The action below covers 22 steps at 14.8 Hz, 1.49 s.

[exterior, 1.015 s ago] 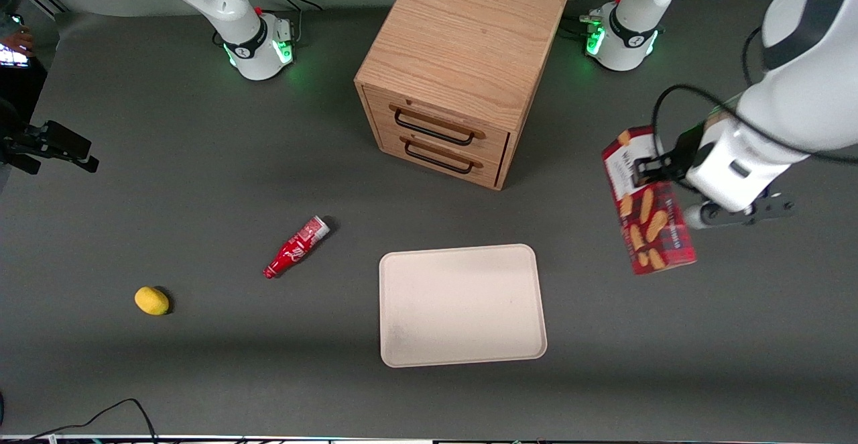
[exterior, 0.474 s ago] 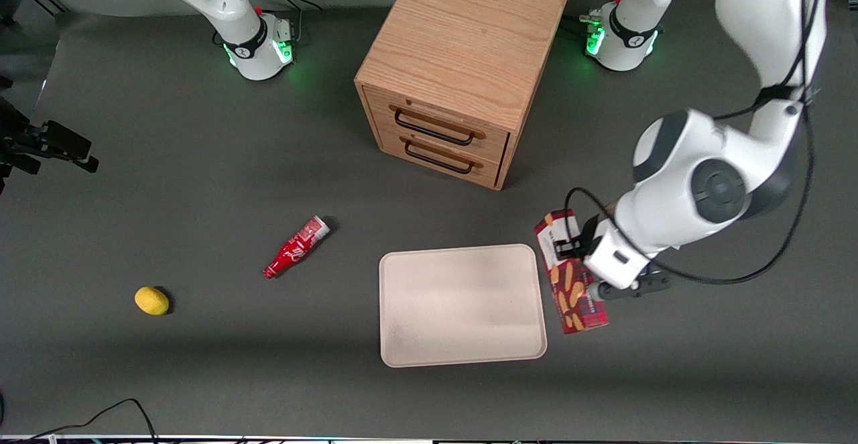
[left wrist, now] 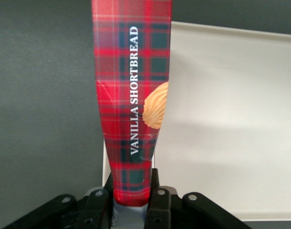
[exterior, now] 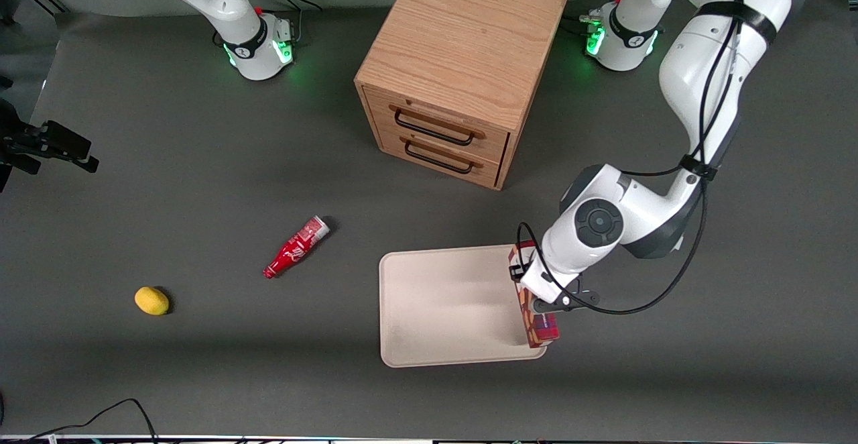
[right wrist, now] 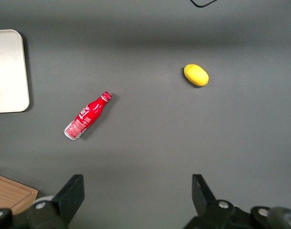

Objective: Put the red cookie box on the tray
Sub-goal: 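Lower the upright box onto the tray and open the left gripper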

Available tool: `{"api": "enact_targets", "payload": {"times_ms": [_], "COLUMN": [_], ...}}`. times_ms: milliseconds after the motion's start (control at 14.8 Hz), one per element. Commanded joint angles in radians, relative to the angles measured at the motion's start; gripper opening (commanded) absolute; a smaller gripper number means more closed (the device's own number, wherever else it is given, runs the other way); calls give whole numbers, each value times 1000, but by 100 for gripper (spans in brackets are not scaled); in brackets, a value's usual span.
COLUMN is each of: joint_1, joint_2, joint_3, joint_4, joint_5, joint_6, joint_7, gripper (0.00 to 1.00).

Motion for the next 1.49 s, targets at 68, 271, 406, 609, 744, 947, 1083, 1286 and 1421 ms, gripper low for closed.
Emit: {"api": "enact_targets", "payload": {"times_ms": [68,271,406,609,744,947,1083,1286,1421], "joint_1": [-8,-8,-8,-5,-2,9,18,19,24], "joint_2": [-12,-6,-5,-5,-18,-79,-155,-306,-401], "joint_3": [6,8,9,9,9,0,-1,15,57], "joint_4": [-37,-43,-45,-45,-45,-40,-35,-29,4], "joint_5": [64,67,67,67,67,52,-11,-120,-203], "joint_6": [52,58,58,57,37,-49,-133,-273,-374], "joint_7": [-43,-47,-49,-49,-51,-63,-55,-54,-32], "gripper": [0,18,85,100,100,100,100,100,100]}}
